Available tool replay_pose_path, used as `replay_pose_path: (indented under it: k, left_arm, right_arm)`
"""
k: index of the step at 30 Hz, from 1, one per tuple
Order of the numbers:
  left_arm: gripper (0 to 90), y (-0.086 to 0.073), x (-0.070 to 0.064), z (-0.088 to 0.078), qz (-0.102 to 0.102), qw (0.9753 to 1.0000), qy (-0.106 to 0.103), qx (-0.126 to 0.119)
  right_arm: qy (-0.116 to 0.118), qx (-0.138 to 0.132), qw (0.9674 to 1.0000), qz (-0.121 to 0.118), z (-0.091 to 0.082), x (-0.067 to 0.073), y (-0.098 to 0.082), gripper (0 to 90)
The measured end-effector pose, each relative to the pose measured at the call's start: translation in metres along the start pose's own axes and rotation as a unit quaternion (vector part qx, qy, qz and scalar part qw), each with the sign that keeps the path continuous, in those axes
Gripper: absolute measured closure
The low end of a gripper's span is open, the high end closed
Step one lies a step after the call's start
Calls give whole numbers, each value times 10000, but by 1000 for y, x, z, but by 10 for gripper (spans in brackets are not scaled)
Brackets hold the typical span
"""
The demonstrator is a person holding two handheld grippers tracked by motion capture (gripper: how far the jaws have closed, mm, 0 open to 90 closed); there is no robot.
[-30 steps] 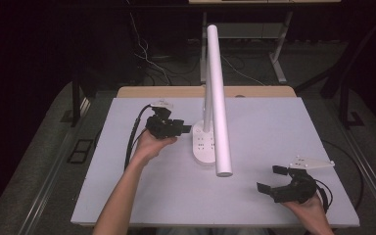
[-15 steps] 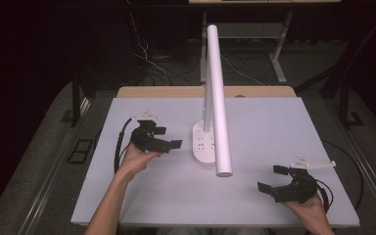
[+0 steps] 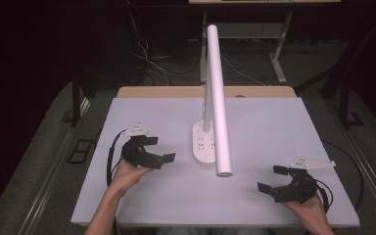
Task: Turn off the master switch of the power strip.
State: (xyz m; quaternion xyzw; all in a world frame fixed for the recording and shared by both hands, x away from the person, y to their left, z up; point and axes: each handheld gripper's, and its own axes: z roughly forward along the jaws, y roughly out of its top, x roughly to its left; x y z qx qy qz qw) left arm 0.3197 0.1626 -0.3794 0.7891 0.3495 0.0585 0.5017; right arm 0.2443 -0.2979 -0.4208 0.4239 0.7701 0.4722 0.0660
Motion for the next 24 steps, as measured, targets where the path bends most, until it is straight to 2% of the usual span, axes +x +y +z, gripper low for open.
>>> replay_pose_path:
  k: [14, 18, 21, 24]
  left_arm:
    - [0, -35, -11, -13, -32, 9997, 86, -216]
    - [0, -47, -17, -17, -89, 9993, 58, -349]
    - [0, -52, -22, -18, -48, 9995, 106, -286]
    - [0, -54, -23, -19, -72, 9994, 127, -322]
  right_arm:
    - [11, 21, 10000, -41, 1, 1, 0, 1]
    - [19, 16, 10000, -41, 1, 1, -1, 1]
    - [18, 7, 10000, -20, 0, 1, -1, 1]
    - [28, 8, 10000, -66, -1, 1, -1, 1]
